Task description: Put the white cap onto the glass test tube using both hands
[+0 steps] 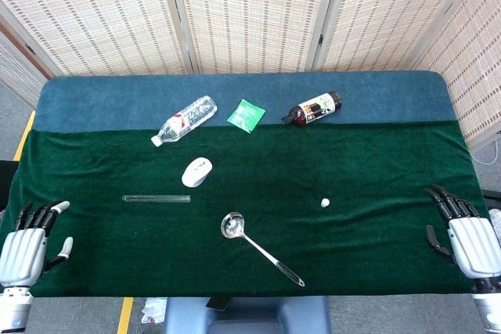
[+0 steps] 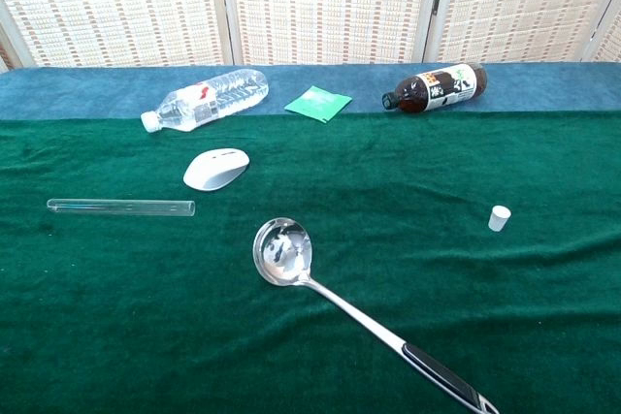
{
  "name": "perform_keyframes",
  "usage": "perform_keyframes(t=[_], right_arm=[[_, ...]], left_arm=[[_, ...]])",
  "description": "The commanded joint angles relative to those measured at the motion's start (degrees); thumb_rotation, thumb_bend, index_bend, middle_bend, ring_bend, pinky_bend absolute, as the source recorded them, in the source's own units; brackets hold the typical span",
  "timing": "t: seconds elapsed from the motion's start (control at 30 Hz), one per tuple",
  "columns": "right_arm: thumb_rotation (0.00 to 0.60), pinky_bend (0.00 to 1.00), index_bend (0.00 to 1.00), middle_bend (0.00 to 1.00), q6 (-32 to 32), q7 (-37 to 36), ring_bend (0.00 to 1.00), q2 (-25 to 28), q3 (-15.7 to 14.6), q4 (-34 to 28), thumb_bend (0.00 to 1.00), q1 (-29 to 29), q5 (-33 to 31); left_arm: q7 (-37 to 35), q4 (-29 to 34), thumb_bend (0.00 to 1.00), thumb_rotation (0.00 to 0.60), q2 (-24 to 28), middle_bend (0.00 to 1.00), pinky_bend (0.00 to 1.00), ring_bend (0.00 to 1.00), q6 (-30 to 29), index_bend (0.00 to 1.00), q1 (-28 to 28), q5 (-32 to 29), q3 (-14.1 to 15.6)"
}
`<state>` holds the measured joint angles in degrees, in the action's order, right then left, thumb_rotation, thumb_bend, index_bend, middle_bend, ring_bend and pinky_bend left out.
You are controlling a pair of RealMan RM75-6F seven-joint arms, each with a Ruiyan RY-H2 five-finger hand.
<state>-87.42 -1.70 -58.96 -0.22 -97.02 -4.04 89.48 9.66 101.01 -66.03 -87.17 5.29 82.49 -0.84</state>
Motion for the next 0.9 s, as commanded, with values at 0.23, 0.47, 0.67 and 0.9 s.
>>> perform_keyframes(t=[0.23,0.47,0.67,0.9], right_arm=[[0.600,0.22,0.12,0.14,-0.04,0.03,0.20,0.40,0.50,-0.57,0.57,0.29,0.01],[0.600,0.22,0.12,0.14,0.23,0.04,0.20,0.52,1.08,-0.82,0.57,0.14,0.07],[0.600,0.22,0.12,0.15,1.05,0.19,0.21,0.55,1.58,-1.09,0.57,-0.31,-0.20],[0.600,0.22,0.12,0.18,3.96,2.12,0.25,0.38,2.01,-0.97,0.57,-1.83,-0.83]], left_arm=[[0.17,-0.16,0.44,0.600,-0.51,0.20,0.07,0.17,0.64,0.23,0.32,0.07,-0.79],[1.04,-0.49,0.44,0.600,-0.87,0.20,0.08,0.21,2.94,0.26,3.13,1.25,-2.73],[1.56,-2.32,0.44,0.600,-2.59,0.32,0.31,0.34,9.26,0.34,8.96,-0.06,-6.20],[5.85,-4.59,0.44,0.600,-6.07,0.43,0.42,0.45,18.33,0.36,16.00,-4.63,-8.72]])
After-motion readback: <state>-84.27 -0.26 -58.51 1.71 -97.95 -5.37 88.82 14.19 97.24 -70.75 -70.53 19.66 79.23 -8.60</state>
